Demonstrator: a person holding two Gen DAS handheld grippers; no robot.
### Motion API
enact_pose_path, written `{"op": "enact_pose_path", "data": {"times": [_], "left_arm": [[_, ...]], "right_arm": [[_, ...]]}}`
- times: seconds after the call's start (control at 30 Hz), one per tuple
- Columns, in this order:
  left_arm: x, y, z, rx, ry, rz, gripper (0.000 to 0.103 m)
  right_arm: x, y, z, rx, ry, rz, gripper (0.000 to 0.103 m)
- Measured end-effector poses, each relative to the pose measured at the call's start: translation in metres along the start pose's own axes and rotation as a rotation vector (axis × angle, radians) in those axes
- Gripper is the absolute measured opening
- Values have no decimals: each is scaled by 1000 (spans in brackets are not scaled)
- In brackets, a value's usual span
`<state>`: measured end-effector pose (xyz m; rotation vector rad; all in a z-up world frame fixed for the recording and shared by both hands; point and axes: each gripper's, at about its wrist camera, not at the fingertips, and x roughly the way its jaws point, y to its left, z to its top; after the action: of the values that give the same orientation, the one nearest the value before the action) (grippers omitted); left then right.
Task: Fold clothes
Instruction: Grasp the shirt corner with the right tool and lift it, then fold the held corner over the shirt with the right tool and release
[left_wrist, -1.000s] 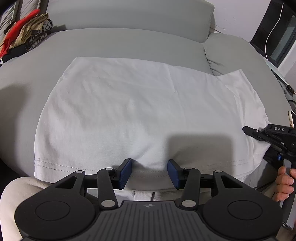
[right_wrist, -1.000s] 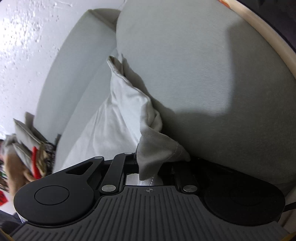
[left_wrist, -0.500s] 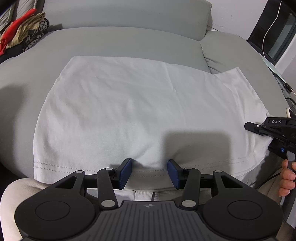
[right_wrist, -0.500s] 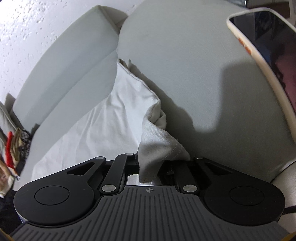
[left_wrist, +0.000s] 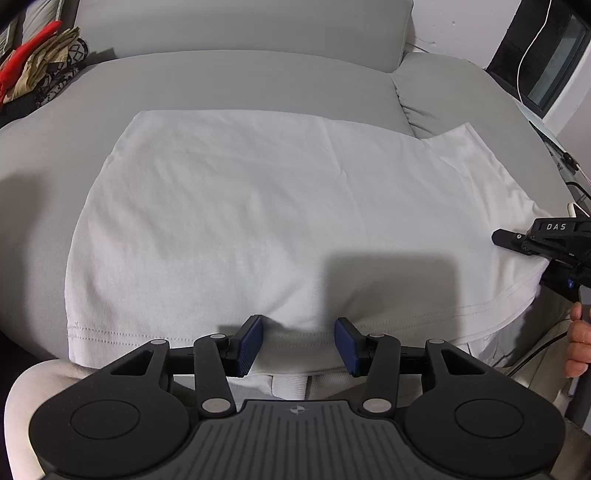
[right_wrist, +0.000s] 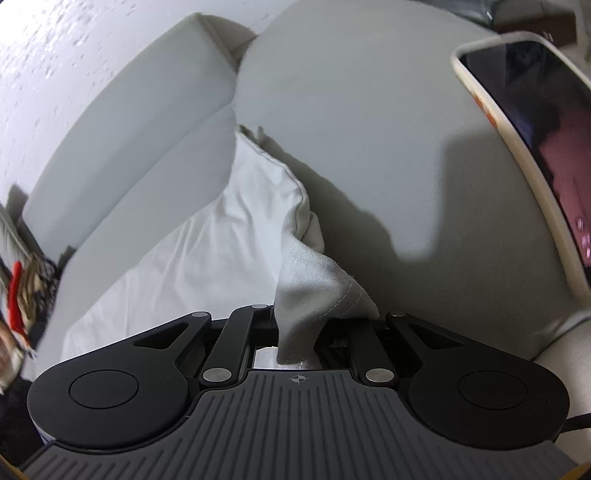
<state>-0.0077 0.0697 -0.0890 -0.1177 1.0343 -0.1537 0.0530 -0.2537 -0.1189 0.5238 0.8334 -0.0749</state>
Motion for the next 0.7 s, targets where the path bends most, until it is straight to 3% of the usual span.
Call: {"op": "enact_pose_path", "data": {"times": [0.4, 0.57, 0.7], "left_arm": [[-10, 2, 9, -5, 46, 34, 46], [-44, 20, 13, -51, -35, 25, 46], [-67, 37, 16, -100, -100, 44, 46]], "right_arm": [[-21, 75, 8, -308, -46, -127, 9], [-36, 129, -1, -486, -80, -92, 9], [-33, 183, -18, -594, -57, -31, 9]]}}
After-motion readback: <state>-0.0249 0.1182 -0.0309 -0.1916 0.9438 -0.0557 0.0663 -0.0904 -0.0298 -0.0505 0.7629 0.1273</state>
